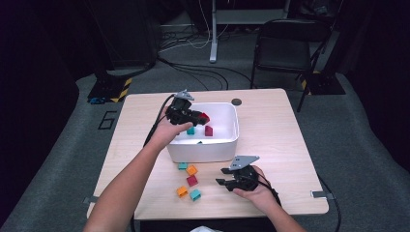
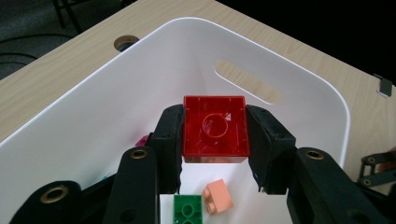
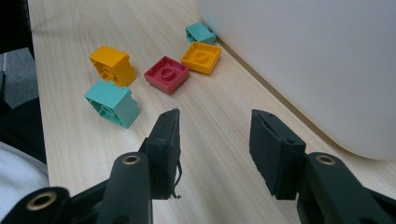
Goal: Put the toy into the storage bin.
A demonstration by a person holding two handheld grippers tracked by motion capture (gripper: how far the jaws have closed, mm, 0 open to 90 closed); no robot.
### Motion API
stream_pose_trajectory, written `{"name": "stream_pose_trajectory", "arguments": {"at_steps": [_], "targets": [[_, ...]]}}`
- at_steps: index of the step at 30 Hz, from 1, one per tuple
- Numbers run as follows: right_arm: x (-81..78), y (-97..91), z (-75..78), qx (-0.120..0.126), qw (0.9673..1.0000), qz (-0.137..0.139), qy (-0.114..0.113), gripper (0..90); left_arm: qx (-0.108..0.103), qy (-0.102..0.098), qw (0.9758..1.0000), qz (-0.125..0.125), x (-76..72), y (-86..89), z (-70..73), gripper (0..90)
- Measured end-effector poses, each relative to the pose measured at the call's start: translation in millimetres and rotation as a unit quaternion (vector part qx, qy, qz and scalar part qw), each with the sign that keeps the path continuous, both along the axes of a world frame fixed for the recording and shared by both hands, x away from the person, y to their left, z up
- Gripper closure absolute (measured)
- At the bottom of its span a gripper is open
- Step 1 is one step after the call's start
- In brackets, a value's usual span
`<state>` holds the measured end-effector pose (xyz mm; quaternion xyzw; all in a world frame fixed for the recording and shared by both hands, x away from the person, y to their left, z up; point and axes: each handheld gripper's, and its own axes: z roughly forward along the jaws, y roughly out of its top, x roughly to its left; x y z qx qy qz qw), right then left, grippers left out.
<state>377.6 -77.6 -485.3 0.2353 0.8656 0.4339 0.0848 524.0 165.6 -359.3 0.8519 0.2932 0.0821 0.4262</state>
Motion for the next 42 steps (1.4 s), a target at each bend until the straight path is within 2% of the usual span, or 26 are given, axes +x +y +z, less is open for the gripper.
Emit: {"name": "stream_pose_trajectory", "arguments": {"at_steps": [4,10,15,20,23,25,31,36,42], "targets": [[-0.2,0.6,-0.7,-0.002,1.0,0.003,0.0,52.7,-0.003,0.006,1.0,0.003,11.6,-4.8,-9.0,58.5],[0.0,0.6,-1.0,0.0,1.0,0.003,0.002,52.7,-0.009,0.015,0.9998,0.007,19.7,-7.2,-16.4,58.5],[0.0,0.1,-1.0,0.001,1.0,0.0,0.004,52.7,0.012,0.017,0.9997,0.009,24.9,-11.6,-25.0,58.4],[0.0,0.2,-0.9,0.001,1.0,0.001,0.004,52.7,0.028,0.014,0.9994,0.013,26.1,-14.7,-27.4,58.2],[0.2,0.2,-1.1,0.002,1.0,0.001,0.003,52.7,0.033,0.021,0.9991,0.015,25.7,-15.2,-28.2,56.4],[0.2,0.2,-1.2,0.002,1.0,0.001,0.003,52.7,0.036,0.022,0.999,0.018,24.8,-14.4,-27.0,53.0],[0.9,0.2,-1.5,0.001,1.0,0.003,0.0,52.7,0.035,0.01,0.9992,0.017,15.3,-7.5,-16.0,52.8],[0.8,0.2,-1.6,0.001,1.0,0.002,0.002,52.7,0.026,-0.013,0.9995,0.011,-2.0,5.9,1.9,53.2],[0.8,1.7,-1.8,0.001,1.0,0.001,0.003,52.6,0.02,-0.02,0.9995,0.013,-18.1,23.0,16.5,53.9]]}}
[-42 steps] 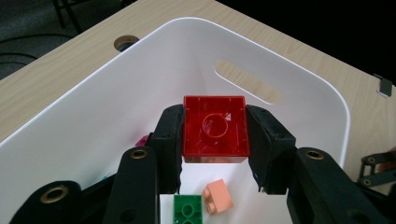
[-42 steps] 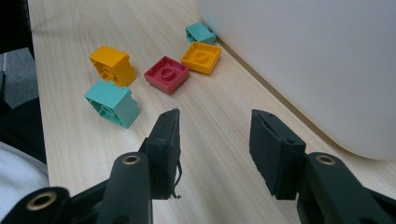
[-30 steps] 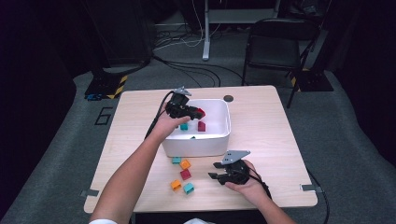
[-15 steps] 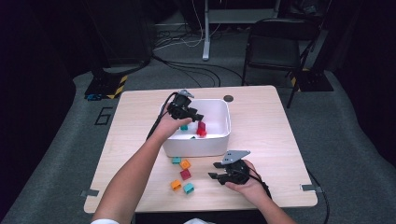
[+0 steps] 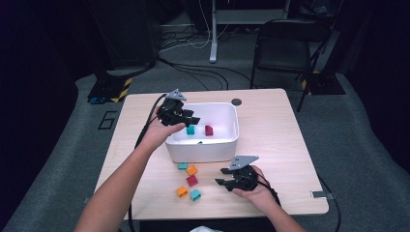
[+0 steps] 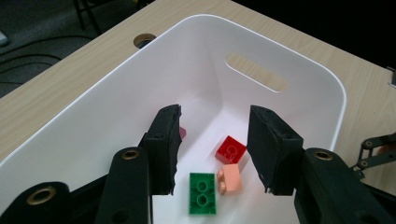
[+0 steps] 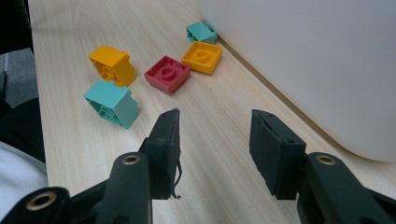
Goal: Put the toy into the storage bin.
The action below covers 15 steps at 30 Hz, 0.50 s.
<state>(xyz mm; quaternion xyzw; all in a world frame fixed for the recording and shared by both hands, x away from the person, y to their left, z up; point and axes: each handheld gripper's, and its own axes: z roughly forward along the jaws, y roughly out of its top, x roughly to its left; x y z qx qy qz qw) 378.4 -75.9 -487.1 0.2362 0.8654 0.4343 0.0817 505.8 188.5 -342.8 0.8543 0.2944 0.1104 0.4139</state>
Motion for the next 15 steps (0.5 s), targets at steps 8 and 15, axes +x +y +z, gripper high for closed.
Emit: {"name": "stream_pose_trajectory", "arguments": {"at_steps": [8,15], "targets": [[-0.2,2.2,-0.9,-0.002,1.0,0.005,0.0,52.6,-0.004,-0.008,1.0,0.001,-21.7,21.3,7.9,53.9],[0.0,2.4,-0.8,0.001,1.0,0.003,0.003,52.5,-0.014,-0.011,0.9998,-0.006,-43.2,38.3,8.2,54.8]]}}
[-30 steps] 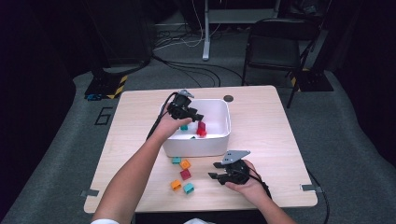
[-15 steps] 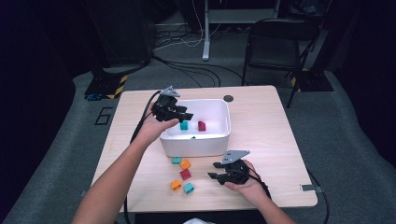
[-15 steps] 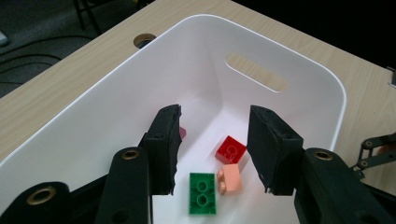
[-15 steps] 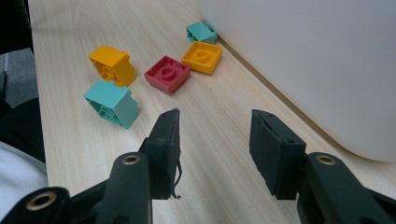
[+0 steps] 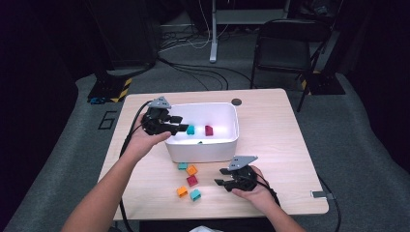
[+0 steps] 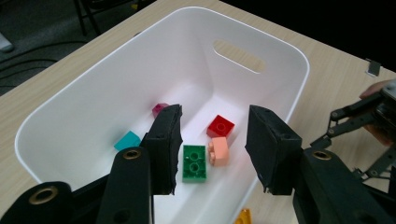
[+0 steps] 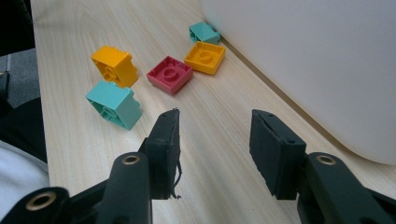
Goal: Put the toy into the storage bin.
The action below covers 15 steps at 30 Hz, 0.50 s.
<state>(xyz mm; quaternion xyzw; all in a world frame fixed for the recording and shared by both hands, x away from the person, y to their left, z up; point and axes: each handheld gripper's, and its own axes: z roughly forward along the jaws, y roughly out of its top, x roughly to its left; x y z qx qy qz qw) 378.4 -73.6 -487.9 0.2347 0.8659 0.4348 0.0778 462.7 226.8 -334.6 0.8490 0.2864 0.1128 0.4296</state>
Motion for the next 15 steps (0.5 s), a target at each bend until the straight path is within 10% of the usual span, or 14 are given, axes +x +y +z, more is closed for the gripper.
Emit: {"name": "stream_pose_trajectory", "arguments": {"at_steps": [15], "targets": [[0.6,2.4,-1.3,-0.002,1.0,0.003,0.001,52.3,0.015,-0.009,0.9998,0.001,-47.1,26.4,-27.4,55.5]]}}
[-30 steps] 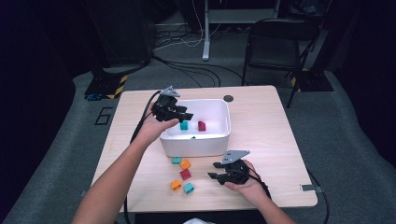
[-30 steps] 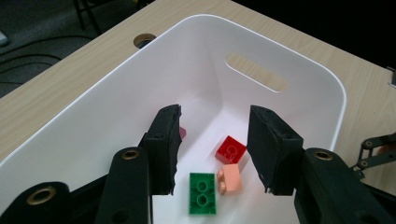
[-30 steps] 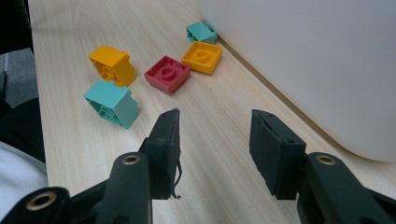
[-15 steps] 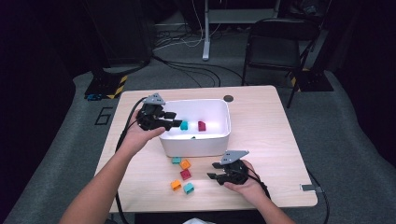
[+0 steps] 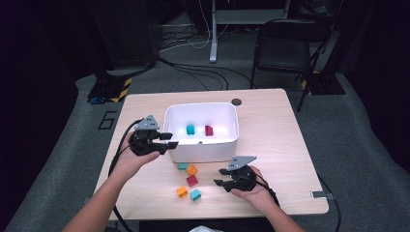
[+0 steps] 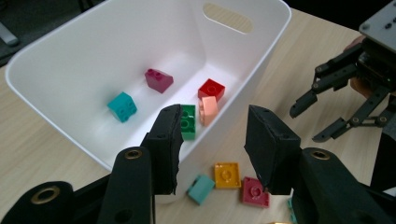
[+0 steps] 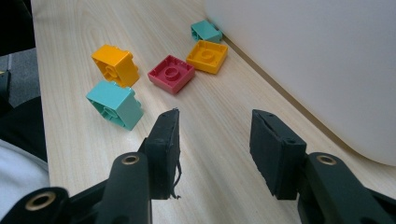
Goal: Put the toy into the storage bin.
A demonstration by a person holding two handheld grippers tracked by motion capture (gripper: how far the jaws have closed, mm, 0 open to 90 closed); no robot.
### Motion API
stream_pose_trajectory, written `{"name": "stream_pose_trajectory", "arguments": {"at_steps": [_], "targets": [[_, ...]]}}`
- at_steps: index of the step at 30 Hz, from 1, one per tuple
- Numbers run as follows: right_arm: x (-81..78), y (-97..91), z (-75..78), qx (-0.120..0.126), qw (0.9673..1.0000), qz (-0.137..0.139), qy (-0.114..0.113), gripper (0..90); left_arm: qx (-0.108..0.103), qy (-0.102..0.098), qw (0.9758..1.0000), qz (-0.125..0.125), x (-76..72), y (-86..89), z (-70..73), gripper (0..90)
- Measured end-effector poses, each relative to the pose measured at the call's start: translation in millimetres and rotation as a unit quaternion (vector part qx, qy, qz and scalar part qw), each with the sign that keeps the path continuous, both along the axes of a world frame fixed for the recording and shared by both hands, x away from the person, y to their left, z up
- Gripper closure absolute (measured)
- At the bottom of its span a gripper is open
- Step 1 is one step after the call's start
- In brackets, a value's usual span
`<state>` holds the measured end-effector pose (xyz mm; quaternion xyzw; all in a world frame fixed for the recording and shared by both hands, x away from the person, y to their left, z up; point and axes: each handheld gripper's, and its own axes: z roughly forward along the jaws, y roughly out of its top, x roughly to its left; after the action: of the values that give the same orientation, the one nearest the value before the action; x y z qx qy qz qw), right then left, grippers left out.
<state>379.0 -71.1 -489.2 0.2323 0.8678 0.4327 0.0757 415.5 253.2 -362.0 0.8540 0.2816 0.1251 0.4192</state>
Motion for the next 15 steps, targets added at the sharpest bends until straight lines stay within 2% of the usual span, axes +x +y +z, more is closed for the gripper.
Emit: {"name": "stream_pose_trajectory", "arguments": {"at_steps": [4,9,10,11,14,15], "targets": [[-0.3,1.2,-0.2,0.0,1.0,-0.001,0.003,52.3,-0.004,0.007,0.9999,-0.006,-7.0,1.0,-11.3,55.3],[1.4,3.7,-0.5,0.0,1.0,0.003,0.002,52.3,-0.009,0.018,0.9998,-0.009,-18.4,1.6,-34.9,55.3],[1.7,4.2,-0.8,0.0,1.0,0.003,0.004,52.3,-0.005,0.02,0.9997,-0.009,-21.7,1.9,-44.0,55.3],[2.3,4.7,-0.9,0.0,1.0,0.005,0.003,52.3,-0.005,0.02,0.9997,-0.009,-21.7,1.9,-44.0,55.3],[3.3,6.6,-1.3,0.0,1.0,0.006,0.005,52.3,-0.008,0.028,0.9996,-0.006,-28.7,1.9,-59.7,55.4],[3.6,7.1,-1.3,0.0,1.0,0.007,0.006,52.3,-0.008,0.028,0.9996,-0.006,-28.7,1.9,-59.7,55.4]]}}
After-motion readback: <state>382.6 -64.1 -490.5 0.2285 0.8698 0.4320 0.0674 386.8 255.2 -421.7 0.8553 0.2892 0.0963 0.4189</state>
